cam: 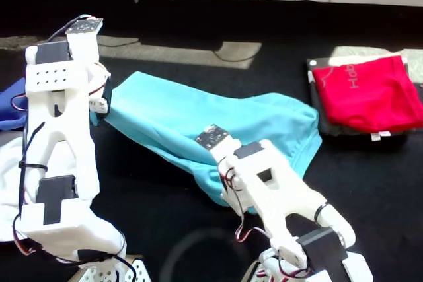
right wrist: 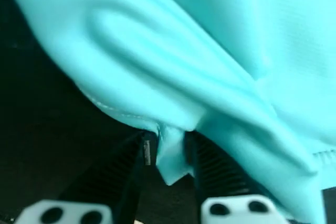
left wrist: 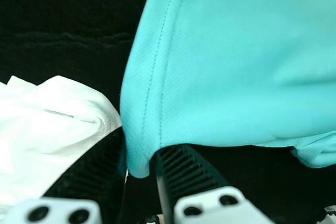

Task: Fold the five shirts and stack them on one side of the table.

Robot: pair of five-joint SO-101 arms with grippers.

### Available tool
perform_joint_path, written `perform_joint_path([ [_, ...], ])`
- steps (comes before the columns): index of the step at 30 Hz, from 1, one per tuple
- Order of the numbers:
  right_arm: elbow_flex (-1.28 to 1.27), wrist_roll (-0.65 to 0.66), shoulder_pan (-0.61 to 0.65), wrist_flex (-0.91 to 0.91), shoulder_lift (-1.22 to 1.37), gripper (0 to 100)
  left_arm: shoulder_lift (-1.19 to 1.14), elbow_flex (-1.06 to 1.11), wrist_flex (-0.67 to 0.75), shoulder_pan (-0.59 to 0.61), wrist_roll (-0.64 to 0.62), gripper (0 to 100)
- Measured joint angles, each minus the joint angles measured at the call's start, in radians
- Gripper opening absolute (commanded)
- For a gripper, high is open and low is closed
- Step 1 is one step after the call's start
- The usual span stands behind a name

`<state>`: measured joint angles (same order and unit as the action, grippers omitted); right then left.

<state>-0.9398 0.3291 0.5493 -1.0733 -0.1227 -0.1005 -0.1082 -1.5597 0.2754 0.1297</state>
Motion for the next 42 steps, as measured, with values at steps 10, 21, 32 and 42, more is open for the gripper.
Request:
perform_joint_path([
  [10, 0.049, 0.002, 0.009, -0.137, -0.078, 0.7, -0.002, 0.000, 0.000, 0.000, 0.000, 1],
  [21, 0.253, 0.006, -0.120, -0.376, -0.440, 0.6, -0.002, 0.095, 0.000, 0.000, 0.002, 1],
  [32, 0.483, 0.087, -0.445, -0.213, -0.454, 0.6, -0.003, 0.035, -0.051, -0.026, -0.003, 1],
  [42, 0.723, 0.176, -0.476, -0.038, -0.437, 0.6, 0.086, -0.275, -0.147, -0.103, -0.077, 1],
])
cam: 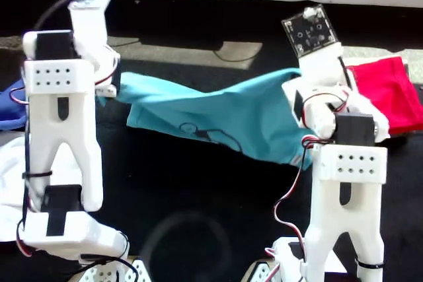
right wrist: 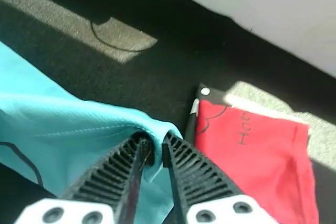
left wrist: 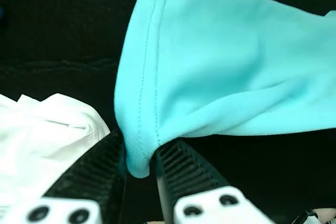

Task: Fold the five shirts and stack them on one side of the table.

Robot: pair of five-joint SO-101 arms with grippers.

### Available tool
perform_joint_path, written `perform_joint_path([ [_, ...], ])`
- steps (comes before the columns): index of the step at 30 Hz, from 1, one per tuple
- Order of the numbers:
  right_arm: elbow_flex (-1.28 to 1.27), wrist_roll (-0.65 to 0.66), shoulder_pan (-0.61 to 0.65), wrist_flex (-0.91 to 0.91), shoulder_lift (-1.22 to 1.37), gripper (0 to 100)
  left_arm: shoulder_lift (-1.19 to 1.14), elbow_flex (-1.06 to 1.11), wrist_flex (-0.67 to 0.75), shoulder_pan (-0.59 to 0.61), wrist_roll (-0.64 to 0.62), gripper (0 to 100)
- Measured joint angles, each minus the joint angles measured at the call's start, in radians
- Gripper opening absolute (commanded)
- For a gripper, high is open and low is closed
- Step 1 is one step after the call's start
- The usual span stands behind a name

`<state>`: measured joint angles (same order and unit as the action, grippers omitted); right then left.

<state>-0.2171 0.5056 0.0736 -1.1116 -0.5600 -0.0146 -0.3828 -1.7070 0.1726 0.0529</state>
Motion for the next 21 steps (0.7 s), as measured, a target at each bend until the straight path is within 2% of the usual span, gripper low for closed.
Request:
perform_joint_path([
  [9, 0.173, 0.011, -0.009, 0.002, -0.081, 0.6, 0.167, -0.129, -0.002, -0.003, -0.017, 1],
  [14, 0.180, 0.011, -0.018, 0.015, -0.164, 0.6, 0.259, -0.135, -0.002, -0.003, -0.083, 1],
  [21, -0.014, 0.011, -0.018, 0.038, -0.172, 0.6, 0.173, 0.071, -0.002, -0.003, -0.132, 1],
])
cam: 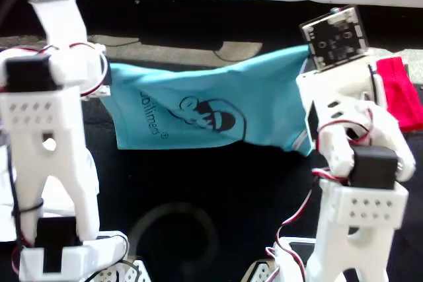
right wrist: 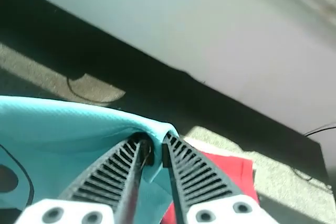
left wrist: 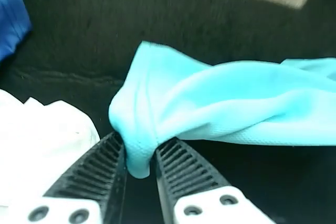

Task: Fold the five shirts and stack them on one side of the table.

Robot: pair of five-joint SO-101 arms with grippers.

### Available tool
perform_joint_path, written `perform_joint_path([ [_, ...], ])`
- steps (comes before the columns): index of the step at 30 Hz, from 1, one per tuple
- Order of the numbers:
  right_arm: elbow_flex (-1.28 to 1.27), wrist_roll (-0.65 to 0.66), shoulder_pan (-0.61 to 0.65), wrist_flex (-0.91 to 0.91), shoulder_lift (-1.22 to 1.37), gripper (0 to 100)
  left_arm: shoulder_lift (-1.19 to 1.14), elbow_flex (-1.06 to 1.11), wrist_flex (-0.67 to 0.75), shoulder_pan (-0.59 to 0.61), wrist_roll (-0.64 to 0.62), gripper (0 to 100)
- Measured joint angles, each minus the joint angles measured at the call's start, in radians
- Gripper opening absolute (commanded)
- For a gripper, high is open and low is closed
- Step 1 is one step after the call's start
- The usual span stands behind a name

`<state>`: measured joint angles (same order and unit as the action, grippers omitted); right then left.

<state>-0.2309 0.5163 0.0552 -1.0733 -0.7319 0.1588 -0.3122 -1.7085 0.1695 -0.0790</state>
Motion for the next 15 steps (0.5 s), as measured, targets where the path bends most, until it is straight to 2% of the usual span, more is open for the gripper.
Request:
perform_joint_path([
  [6, -0.267, 0.000, 0.000, 0.086, 0.002, 0.6, -0.212, 0.178, 0.028, 0.000, 0.000, 1],
  [10, -0.341, 0.000, 0.000, 0.092, 0.002, 0.6, -0.333, 0.245, 0.034, 0.000, 0.002, 2],
  [12, -0.364, 0.000, 0.000, 0.092, 0.002, 0.6, -0.371, 0.255, 0.035, -0.003, 0.031, 5],
  [15, -0.399, 0.000, 0.005, 0.092, 0.002, 0.6, -0.404, 0.258, 0.037, -0.034, 0.086, 18],
])
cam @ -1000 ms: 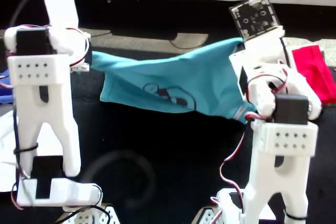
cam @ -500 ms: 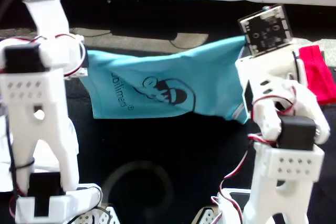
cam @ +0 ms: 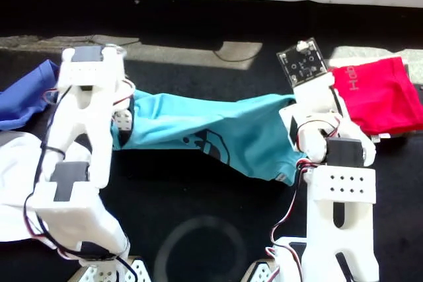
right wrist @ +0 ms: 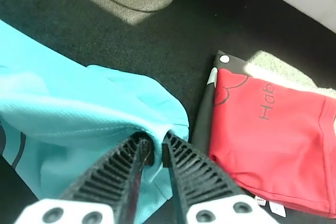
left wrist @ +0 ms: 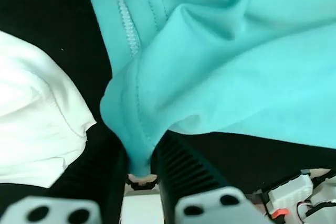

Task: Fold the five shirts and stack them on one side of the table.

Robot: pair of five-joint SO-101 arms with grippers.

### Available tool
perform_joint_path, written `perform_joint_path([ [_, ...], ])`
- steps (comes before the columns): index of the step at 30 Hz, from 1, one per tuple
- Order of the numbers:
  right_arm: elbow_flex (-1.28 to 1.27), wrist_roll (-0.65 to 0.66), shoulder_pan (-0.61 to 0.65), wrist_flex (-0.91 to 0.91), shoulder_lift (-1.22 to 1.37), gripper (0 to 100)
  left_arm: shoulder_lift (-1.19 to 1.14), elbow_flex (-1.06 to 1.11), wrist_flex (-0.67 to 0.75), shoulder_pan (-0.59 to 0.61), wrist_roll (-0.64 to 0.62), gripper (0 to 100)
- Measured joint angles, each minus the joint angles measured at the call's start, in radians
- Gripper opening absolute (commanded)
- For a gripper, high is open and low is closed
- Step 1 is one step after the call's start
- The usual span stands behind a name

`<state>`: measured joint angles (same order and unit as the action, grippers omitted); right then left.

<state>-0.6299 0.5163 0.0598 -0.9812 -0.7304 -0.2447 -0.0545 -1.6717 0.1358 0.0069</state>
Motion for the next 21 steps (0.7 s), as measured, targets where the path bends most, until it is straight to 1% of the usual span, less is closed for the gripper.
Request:
perform_joint_path([
  [2, -0.023, 0.000, 0.017, 0.000, 0.000, 0.6, -0.002, 0.000, 0.000, -0.015, 0.014, 23],
  [8, -0.029, 0.000, 0.043, 0.025, 0.000, 0.6, 0.015, 0.000, 0.000, -0.017, 0.026, 20],
  [11, -0.029, 0.000, 0.043, 0.043, 0.000, 0.6, 0.038, 0.018, 0.005, -0.017, 0.075, 20],
  [15, -0.029, 0.000, 0.043, 0.046, 0.000, 0.6, 0.041, 0.077, 0.095, -0.015, 0.181, 20],
  [18, -0.029, 0.000, 0.043, 0.046, 0.000, 0.6, 0.041, 0.155, 0.212, 0.003, 0.249, 20],
  [21, -0.029, 0.000, 0.043, 0.046, 0.000, 0.6, 0.041, 0.226, 0.299, 0.029, 0.273, 20],
])
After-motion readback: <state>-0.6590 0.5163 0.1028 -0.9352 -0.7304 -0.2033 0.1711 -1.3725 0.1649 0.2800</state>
